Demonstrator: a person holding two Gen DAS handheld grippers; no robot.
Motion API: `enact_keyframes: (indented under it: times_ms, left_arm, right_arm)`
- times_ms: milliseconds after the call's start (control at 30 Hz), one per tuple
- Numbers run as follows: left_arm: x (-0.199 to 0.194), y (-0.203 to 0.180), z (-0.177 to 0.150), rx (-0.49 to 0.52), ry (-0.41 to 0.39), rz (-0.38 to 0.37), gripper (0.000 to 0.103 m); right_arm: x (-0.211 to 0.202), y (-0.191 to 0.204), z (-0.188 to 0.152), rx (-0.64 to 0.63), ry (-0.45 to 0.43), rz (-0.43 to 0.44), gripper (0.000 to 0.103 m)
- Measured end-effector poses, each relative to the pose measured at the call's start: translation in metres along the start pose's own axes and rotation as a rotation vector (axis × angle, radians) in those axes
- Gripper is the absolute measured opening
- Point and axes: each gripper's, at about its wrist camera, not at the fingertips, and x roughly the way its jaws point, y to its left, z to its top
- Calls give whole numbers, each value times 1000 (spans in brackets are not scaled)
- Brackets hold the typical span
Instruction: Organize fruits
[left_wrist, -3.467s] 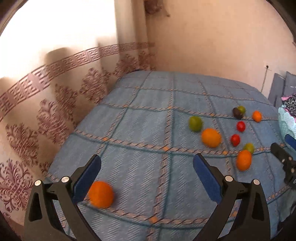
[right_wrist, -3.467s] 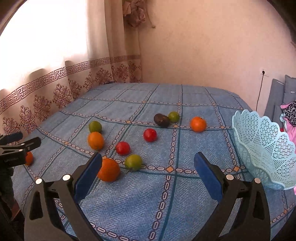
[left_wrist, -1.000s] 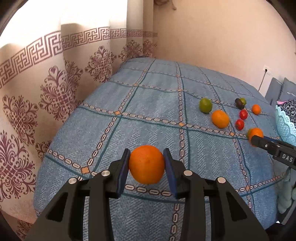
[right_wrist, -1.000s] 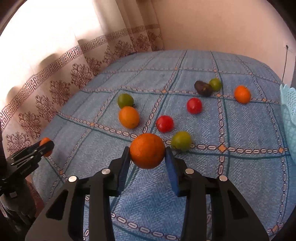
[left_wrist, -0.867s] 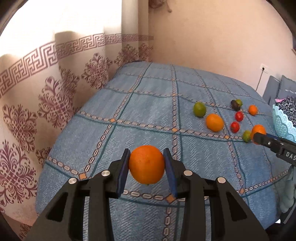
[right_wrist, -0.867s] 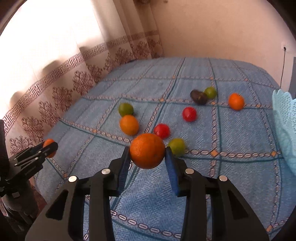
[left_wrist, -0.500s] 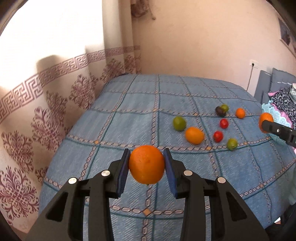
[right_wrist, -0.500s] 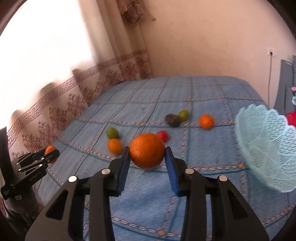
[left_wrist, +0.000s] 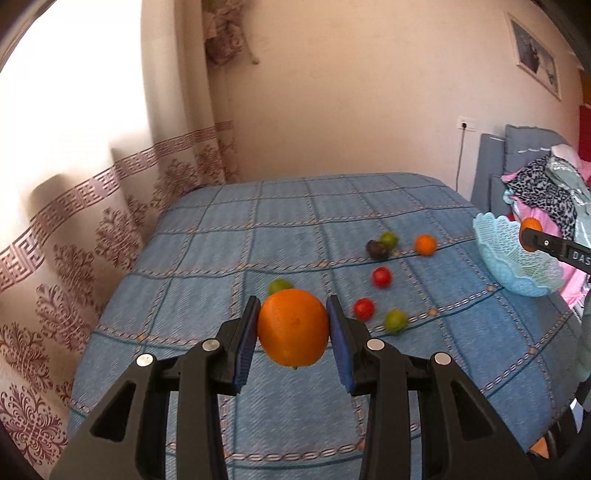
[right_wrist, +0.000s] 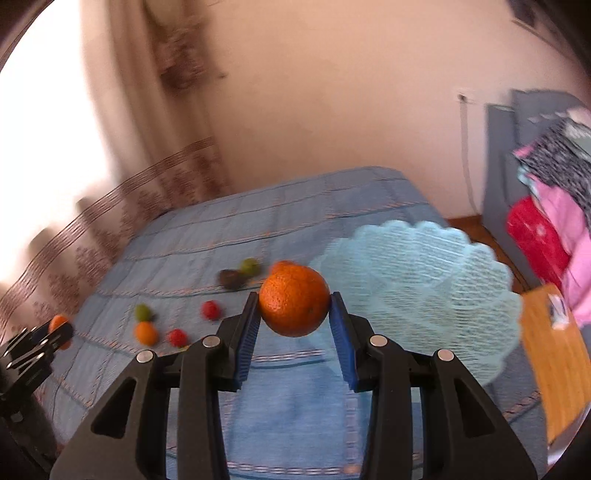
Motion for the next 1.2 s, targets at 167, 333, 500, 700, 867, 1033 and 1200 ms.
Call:
enact_keyframes:
  times_ms: [167,333,500,700,867,1033,1200]
  left_arm:
    - [0,-25,14,27,-22,-35,37]
    - [2,-48,24,54,-31,-75,37]
    - [11,-70,32,87,-33,-100,37]
    - [19,-93,38,122,-28,-138,37]
    - [23,-111,43,145,-24,-171,37]
    - [34,-124,47,162,-9,-215,37]
    - [48,-143,52,174,14,-269,37]
  right_arm:
    - [11,-39,1,71,16,-111,39]
    - [22,-59,-3,118,55,-142,39]
    - [33,-67,-6,128,93,-159,39]
    - [43,-77,-8,155,135,-172,41]
    - [33,-81,-4,169,104,-167,55]
    - [23,-86,-2,194,74,-165,55]
    - [13,-96,1,236,38,-179,55]
